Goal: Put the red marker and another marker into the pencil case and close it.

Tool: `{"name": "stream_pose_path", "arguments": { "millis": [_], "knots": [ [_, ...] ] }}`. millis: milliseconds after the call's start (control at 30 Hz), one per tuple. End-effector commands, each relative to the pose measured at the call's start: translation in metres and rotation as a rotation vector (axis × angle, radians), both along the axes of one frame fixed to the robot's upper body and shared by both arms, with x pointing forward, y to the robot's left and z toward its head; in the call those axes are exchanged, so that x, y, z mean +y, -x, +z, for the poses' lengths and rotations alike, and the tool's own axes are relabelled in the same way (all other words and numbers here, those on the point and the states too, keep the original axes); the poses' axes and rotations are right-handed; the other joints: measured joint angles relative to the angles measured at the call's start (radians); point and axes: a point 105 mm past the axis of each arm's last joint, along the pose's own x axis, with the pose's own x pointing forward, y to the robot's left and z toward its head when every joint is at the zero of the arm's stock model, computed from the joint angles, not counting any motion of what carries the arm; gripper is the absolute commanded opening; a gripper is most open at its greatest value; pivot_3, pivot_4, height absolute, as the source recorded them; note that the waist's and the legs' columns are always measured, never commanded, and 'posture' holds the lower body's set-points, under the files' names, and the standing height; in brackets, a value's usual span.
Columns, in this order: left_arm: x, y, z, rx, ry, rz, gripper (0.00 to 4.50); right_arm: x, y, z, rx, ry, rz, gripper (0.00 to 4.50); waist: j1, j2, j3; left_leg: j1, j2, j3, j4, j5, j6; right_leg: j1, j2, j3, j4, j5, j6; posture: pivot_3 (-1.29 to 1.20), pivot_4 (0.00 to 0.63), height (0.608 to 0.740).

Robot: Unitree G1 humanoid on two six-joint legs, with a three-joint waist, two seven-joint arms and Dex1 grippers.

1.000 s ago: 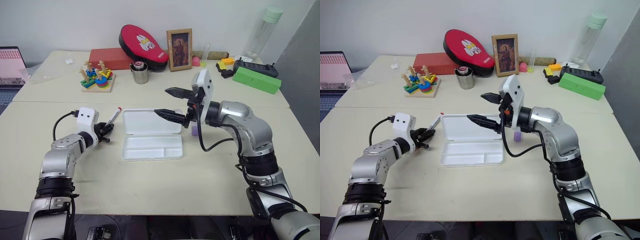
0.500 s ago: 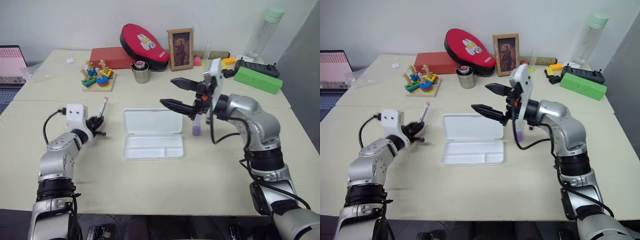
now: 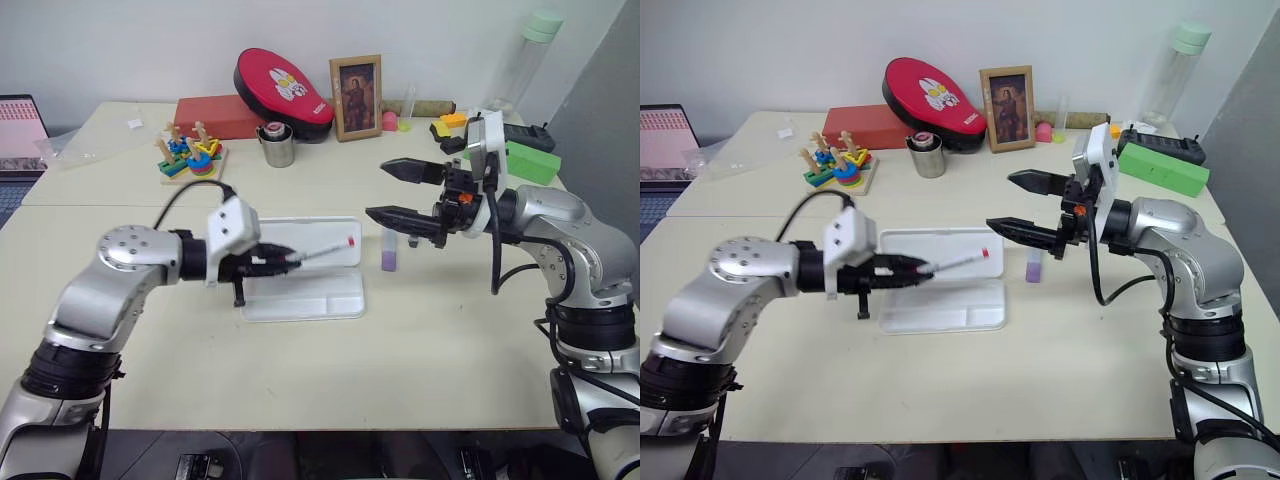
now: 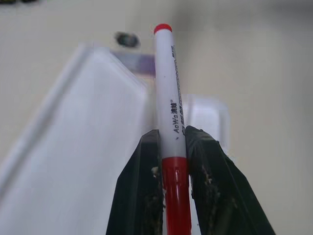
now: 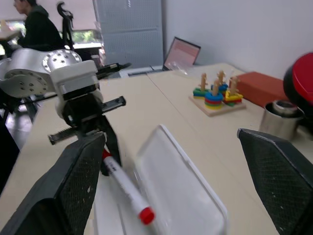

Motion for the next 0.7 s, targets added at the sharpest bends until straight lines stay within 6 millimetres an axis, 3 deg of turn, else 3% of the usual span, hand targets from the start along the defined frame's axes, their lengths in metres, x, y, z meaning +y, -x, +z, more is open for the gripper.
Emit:
{"name": "stream_pose_path", "arguments": {
  "millis": [33, 333, 400, 500, 700],
  "knots": [
    [0.010, -0.011, -0.010, -0.034, -0.117, -0.016, 0.44, 0.002, 0.008, 0.003, -0.057, 0.022, 0.005, 4.50, 0.001, 0.000, 0.000, 0.000, 0.000, 0.000, 0.000, 0.000, 0.000, -0.001, 0.000, 0.000, 0.000, 0.000, 0.000, 0.00, 0.150, 0.740],
    [0.005, -0.026, -0.025, -0.045, -0.158, -0.045, 0.44, 0.003, 0.014, -0.007, -0.041, 0.040, -0.023, 4.50, 0.004, 0.000, 0.000, -0.002, 0.000, 0.001, 0.000, 0.000, 0.000, -0.002, 0.000, 0.001, 0.000, 0.000, -0.001, 0.00, 0.150, 0.740],
    [0.003, -0.026, -0.024, -0.039, -0.145, -0.053, 1.14, 0.002, 0.015, -0.012, -0.029, 0.055, -0.031, 4.50, 0.004, 0.000, 0.000, -0.002, 0.000, 0.001, 0.000, 0.000, 0.000, -0.002, 0.000, 0.001, 0.001, 0.000, -0.001, 0.00, 0.150, 0.740],
    [0.003, -0.026, -0.023, -0.033, -0.140, -0.055, 1.78, 0.000, 0.011, -0.025, 0.002, 0.100, -0.069, 4.50, 0.004, 0.000, 0.000, -0.002, 0.000, 0.001, 0.000, 0.000, 0.000, -0.002, 0.000, 0.001, 0.001, 0.000, -0.001, 0.00, 0.150, 0.740],
    [0.001, -0.027, -0.017, -0.054, -0.098, -0.035, 3.07, -0.008, -0.017, -0.052, 0.082, 0.168, -0.277, 4.50, 0.003, 0.000, 0.000, -0.002, 0.000, 0.001, 0.000, 0.000, 0.000, -0.002, 0.000, 0.001, 0.001, 0.000, 0.000, 0.00, 0.150, 0.740]
  ]
}}
